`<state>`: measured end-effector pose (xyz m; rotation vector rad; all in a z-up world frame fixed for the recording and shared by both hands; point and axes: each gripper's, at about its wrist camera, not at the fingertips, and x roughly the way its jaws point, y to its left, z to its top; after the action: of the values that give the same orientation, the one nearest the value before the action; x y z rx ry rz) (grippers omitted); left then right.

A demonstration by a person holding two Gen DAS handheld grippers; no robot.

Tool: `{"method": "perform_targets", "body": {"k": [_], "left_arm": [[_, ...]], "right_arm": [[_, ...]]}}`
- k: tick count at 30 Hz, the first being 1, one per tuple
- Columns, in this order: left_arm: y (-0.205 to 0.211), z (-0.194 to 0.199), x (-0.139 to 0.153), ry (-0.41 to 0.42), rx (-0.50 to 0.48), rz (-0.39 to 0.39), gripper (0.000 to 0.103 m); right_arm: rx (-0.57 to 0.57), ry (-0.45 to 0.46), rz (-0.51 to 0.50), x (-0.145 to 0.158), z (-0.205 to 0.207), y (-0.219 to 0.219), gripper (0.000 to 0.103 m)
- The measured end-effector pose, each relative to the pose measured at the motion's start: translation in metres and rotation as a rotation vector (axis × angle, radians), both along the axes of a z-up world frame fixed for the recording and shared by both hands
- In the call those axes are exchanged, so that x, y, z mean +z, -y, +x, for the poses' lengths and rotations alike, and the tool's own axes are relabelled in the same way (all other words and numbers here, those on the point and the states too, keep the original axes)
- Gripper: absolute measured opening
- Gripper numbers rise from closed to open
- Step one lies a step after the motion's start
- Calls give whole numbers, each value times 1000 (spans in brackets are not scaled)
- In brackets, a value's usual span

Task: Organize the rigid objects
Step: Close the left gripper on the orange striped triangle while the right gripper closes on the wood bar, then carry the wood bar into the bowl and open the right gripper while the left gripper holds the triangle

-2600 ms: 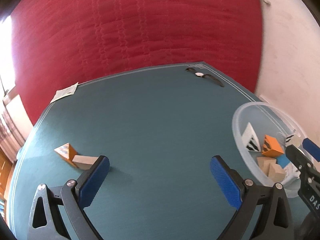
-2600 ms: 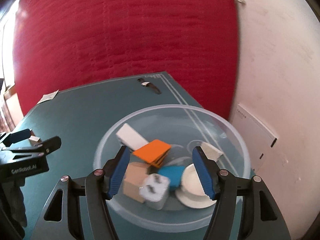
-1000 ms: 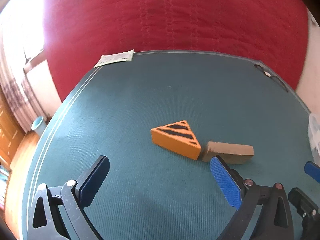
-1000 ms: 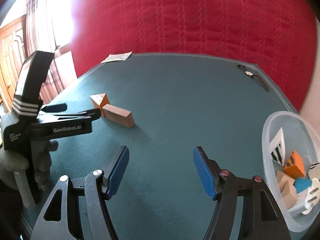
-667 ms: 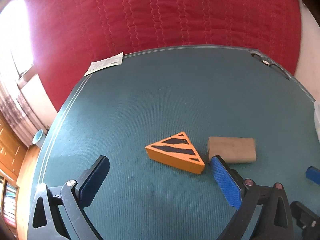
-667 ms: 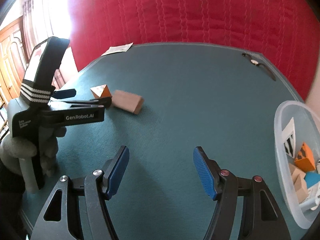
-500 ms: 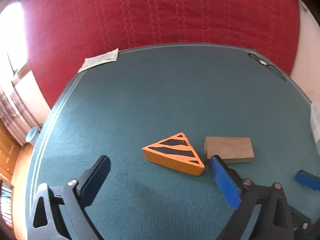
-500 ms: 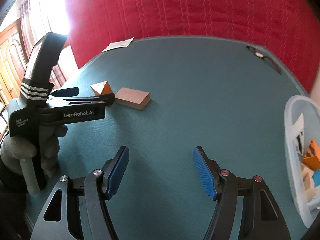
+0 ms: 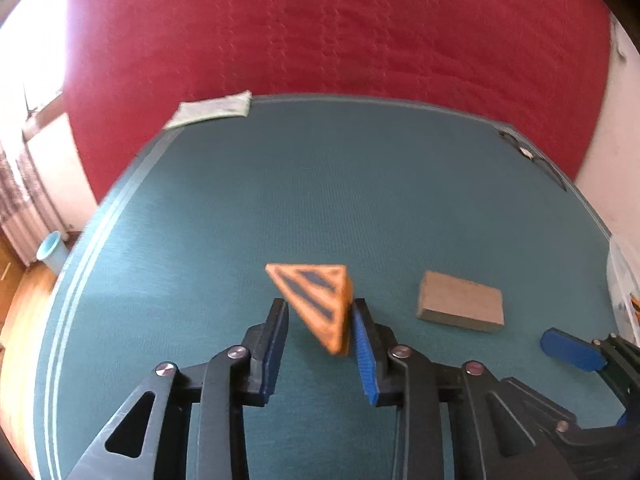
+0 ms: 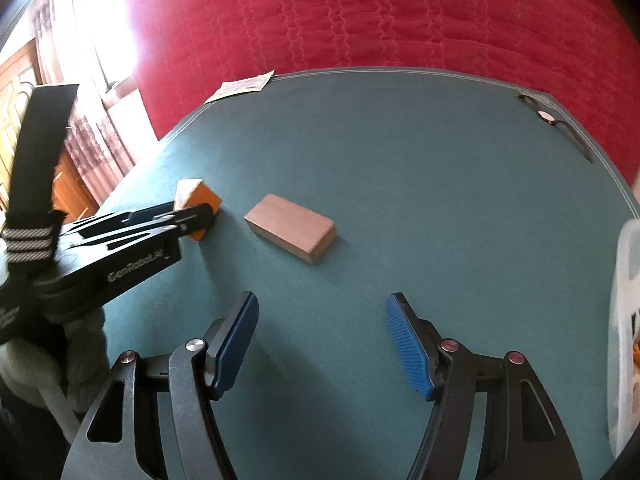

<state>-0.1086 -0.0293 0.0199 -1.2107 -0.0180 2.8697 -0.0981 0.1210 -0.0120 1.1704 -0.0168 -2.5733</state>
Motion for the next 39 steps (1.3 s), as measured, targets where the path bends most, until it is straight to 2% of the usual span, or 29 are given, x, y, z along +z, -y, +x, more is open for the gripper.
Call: {"method": "perform_targets", "body": {"k": [4,10,13,16,18,22,24,29,33,39], "left_arm": [[9,5,10,-40,31,13,32],[23,7,10,-38,50,52,32],[26,5,8,-21,54,76,32],[31,4,4,4,83,105,44],[36,3,3,9,102,117,55],[37,4,1,9,111,120,57],[35,4,1,6,113,108,61],[35,5,-1,9,111,101,63],[34,4,-3,12,116,94,72],[30,-3,-6,26,117,76,73]], "right_arm": [[9,0,-1,1,-9,12,68],[11,-7,3,0,-28,33,68],[-1,-15,7,0,-39,41,72],[-18,-20,38,-1,-48,46,72],[-23,-24,58,-2,-51,50,72],[-27,-29,76,-1,-54,52,67],[-22,-29,68,-1,-55,50,66],[-25,-30,68,0,-49,41,66],[-46,-27,54,-1,-40,25,66],[-45,-35,62,-1,-24,20,66]]}}
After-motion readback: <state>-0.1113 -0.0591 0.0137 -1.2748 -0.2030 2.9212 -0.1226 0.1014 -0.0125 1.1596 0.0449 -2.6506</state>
